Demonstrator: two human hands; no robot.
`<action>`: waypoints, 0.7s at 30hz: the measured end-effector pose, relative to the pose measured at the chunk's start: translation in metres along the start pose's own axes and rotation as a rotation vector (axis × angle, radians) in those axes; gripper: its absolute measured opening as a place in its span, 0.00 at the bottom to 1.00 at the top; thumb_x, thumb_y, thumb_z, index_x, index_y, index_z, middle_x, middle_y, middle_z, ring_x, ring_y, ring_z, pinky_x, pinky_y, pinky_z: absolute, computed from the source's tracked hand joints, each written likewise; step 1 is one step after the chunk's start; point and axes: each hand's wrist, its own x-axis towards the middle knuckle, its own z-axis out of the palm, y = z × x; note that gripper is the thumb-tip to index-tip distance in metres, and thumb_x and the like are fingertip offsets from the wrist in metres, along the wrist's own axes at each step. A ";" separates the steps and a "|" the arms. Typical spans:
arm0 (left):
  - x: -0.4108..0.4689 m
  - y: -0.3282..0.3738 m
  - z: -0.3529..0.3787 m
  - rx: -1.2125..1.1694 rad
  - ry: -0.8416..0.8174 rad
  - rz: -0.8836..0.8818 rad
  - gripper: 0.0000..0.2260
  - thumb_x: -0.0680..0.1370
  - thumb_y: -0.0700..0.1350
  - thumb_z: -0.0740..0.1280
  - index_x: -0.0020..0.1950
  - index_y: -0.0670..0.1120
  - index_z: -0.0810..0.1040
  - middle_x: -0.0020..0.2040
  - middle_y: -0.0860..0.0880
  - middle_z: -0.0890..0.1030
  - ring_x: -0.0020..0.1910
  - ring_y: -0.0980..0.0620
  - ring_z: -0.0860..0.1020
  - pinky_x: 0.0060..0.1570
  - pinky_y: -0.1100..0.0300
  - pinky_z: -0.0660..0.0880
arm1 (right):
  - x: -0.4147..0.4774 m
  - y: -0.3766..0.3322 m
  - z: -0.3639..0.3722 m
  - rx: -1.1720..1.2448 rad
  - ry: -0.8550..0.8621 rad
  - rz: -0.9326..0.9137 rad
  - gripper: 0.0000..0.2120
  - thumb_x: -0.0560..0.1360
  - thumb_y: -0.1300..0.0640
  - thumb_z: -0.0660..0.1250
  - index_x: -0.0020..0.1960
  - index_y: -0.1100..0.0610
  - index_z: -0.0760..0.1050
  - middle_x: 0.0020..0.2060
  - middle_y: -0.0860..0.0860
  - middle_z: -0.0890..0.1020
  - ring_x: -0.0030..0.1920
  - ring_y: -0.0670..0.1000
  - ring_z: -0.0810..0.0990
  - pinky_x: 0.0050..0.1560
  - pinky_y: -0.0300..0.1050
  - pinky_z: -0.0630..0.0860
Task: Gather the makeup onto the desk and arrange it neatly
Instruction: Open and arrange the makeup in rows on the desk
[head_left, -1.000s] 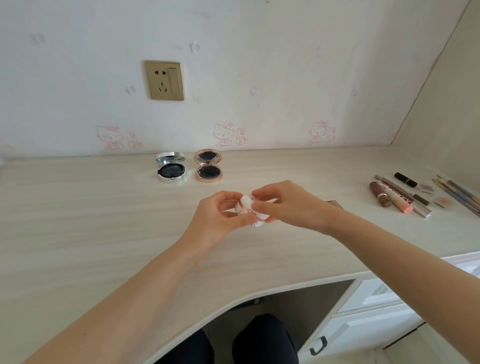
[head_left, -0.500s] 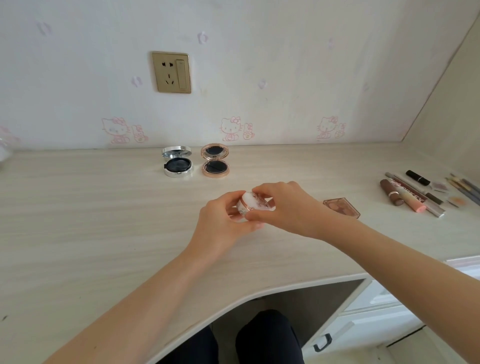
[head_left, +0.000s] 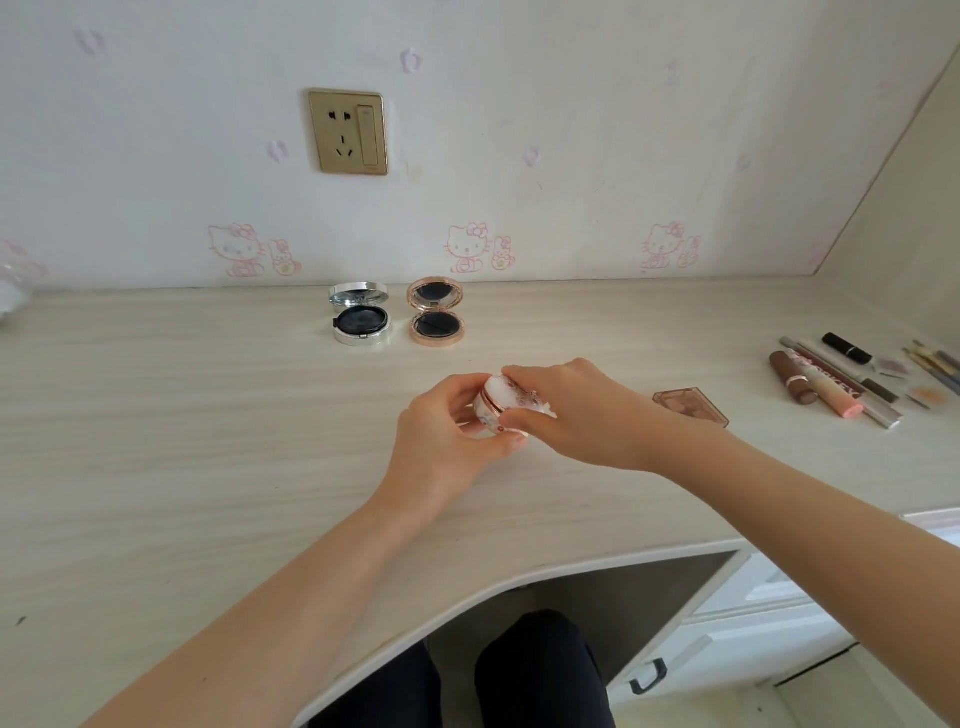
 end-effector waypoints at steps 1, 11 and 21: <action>0.001 -0.001 -0.001 0.003 -0.008 0.000 0.27 0.62 0.37 0.80 0.57 0.52 0.78 0.51 0.55 0.83 0.50 0.60 0.82 0.54 0.61 0.78 | 0.001 0.001 -0.002 0.013 -0.003 -0.006 0.11 0.78 0.47 0.61 0.47 0.55 0.73 0.37 0.50 0.78 0.38 0.50 0.75 0.39 0.47 0.71; -0.004 -0.008 -0.003 0.312 -0.090 0.031 0.37 0.63 0.51 0.80 0.69 0.54 0.68 0.62 0.55 0.78 0.63 0.59 0.73 0.60 0.66 0.65 | 0.001 0.007 -0.001 -0.015 -0.094 0.002 0.12 0.78 0.47 0.60 0.52 0.54 0.74 0.41 0.49 0.80 0.42 0.50 0.76 0.42 0.45 0.72; -0.002 -0.012 -0.006 0.370 -0.064 0.027 0.37 0.63 0.54 0.80 0.68 0.51 0.71 0.57 0.57 0.81 0.62 0.58 0.73 0.60 0.65 0.65 | 0.006 0.009 0.003 -0.070 -0.101 -0.002 0.13 0.79 0.47 0.60 0.47 0.56 0.74 0.36 0.48 0.78 0.36 0.46 0.72 0.39 0.44 0.69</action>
